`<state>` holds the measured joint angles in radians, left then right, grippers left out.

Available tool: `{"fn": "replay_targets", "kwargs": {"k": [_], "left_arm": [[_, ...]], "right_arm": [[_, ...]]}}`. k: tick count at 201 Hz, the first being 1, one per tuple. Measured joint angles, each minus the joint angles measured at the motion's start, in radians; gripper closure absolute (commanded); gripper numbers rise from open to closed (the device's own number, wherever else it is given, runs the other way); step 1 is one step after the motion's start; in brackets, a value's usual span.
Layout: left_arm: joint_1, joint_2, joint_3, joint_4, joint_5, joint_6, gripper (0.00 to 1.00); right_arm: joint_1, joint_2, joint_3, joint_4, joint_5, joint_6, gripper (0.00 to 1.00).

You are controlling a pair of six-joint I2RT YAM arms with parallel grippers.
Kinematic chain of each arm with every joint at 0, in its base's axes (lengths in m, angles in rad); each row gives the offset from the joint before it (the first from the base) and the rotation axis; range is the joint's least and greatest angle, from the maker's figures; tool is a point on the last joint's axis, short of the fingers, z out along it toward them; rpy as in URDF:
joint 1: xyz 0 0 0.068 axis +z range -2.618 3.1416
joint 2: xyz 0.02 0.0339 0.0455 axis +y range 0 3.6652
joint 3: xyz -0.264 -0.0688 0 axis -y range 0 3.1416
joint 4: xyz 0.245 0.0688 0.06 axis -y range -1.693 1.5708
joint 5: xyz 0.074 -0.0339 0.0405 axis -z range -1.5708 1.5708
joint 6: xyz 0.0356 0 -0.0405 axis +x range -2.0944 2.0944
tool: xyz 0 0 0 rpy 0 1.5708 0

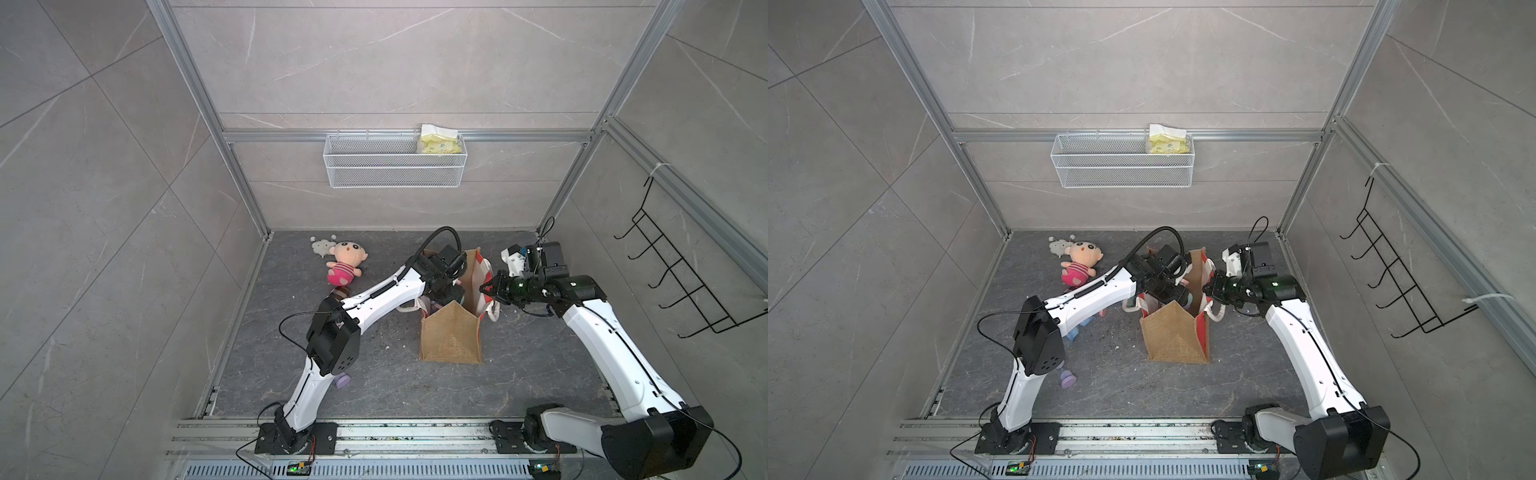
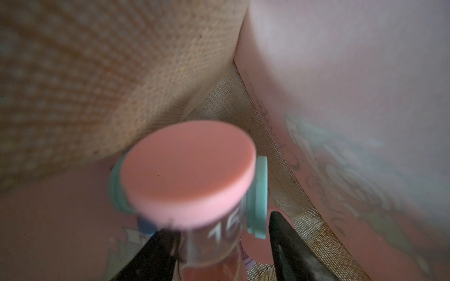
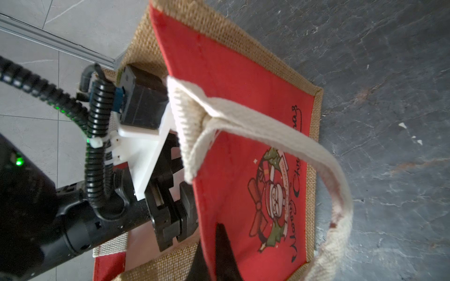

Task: Put the hourglass into the canvas bag
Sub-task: Place the hourglass in the canvas bag.

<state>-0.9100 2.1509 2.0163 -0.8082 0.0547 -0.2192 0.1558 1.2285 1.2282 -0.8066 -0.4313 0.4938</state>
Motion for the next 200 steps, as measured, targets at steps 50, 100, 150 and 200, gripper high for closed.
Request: {"fn": "replay_targets", "kwargs": {"k": [50, 100, 150, 200], "left_arm": [[0.0, -0.015, -0.003, 0.004, -0.001, -0.011, 0.13], [0.0, -0.237, -0.15, 0.098, -0.012, -0.069, 0.08], [0.005, -0.565, -0.357, 0.191, -0.108, -0.158, 0.05], [0.106, -0.65, -0.451, 0.14, -0.268, -0.308, 0.06]], "right_arm": [[0.0, 0.0, 0.0, -0.005, 0.008, 0.0, 1.0], [0.0, 0.0, 0.014, -0.038, 0.038, -0.002, 1.0], [0.0, 0.0, 0.015, -0.066, 0.066, -0.017, 1.0], [0.016, 0.0, 0.015, -0.077, 0.094, -0.02, 1.0]]}}
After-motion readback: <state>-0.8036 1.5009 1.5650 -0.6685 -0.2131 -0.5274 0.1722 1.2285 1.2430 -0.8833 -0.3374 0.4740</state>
